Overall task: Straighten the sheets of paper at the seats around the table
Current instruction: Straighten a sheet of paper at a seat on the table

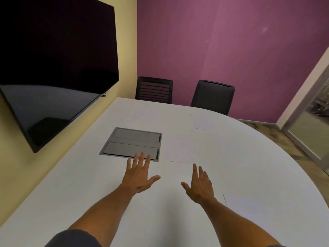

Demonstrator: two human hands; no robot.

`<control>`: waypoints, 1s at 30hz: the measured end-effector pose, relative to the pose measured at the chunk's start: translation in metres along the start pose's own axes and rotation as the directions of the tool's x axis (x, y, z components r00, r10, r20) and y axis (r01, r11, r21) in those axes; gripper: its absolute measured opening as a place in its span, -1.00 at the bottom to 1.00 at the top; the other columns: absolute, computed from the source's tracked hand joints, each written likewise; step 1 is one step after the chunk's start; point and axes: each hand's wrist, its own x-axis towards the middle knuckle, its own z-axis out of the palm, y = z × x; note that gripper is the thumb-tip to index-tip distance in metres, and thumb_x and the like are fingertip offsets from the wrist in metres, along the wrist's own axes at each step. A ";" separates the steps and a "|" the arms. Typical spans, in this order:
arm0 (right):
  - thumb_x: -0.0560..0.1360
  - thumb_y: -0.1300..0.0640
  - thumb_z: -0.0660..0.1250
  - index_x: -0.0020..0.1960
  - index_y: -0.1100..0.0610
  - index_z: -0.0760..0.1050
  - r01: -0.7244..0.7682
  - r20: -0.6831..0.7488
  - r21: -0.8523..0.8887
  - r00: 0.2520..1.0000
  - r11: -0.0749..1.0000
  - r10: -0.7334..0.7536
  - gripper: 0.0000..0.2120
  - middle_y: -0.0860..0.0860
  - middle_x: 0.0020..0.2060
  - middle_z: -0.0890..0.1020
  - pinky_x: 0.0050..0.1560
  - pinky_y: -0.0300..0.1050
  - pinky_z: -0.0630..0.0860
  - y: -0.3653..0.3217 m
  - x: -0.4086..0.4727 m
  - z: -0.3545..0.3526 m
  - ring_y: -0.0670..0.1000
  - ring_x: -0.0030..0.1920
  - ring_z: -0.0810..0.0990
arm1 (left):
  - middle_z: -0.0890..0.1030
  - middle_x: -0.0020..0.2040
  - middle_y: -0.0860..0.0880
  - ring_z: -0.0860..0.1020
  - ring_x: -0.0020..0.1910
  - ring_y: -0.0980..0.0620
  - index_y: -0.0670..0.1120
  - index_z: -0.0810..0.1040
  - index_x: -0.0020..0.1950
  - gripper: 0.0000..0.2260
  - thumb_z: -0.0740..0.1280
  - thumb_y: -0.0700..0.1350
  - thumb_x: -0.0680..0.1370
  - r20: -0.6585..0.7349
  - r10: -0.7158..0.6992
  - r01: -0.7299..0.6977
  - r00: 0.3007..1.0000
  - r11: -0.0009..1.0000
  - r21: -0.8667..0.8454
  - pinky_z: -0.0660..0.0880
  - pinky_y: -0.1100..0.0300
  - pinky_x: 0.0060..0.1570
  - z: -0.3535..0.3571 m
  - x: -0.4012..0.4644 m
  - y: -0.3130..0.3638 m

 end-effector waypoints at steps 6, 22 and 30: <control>0.57 -0.32 0.10 0.60 0.07 -0.28 -0.009 0.026 -0.010 1.000 1.000 0.009 -0.14 0.14 0.61 -0.10 0.53 0.18 0.07 0.004 0.058 0.014 0.24 0.58 -0.03 | -0.29 0.61 -0.12 -0.29 0.58 -0.16 0.00 -0.28 0.61 -0.16 -0.08 0.46 0.52 0.035 0.000 -0.001 0.999 1.000 0.016 -0.27 -0.18 0.51 0.009 0.059 -0.005; 0.59 -0.22 0.18 0.60 0.18 -0.15 -0.140 0.119 0.210 0.986 0.968 0.117 -0.17 0.20 0.53 0.17 0.38 0.15 0.32 0.053 0.275 0.055 0.27 0.47 0.24 | -0.29 0.60 -0.17 -0.25 0.60 -0.11 -0.15 -0.27 0.60 -0.17 -0.04 0.38 0.60 0.192 0.114 -0.128 0.975 0.990 0.061 -0.25 -0.05 0.54 0.107 0.231 0.020; 0.58 -0.20 0.21 0.59 0.20 -0.09 -0.112 0.171 0.152 0.981 0.982 0.085 -0.18 0.15 0.53 0.21 0.42 0.11 0.29 0.075 0.351 0.086 0.22 0.50 0.21 | -0.43 0.56 -0.11 -0.41 0.54 -0.13 -0.11 -0.30 0.59 -0.18 -0.07 0.38 0.59 0.277 0.183 -0.199 0.943 0.979 0.032 -0.29 -0.09 0.52 0.176 0.286 0.038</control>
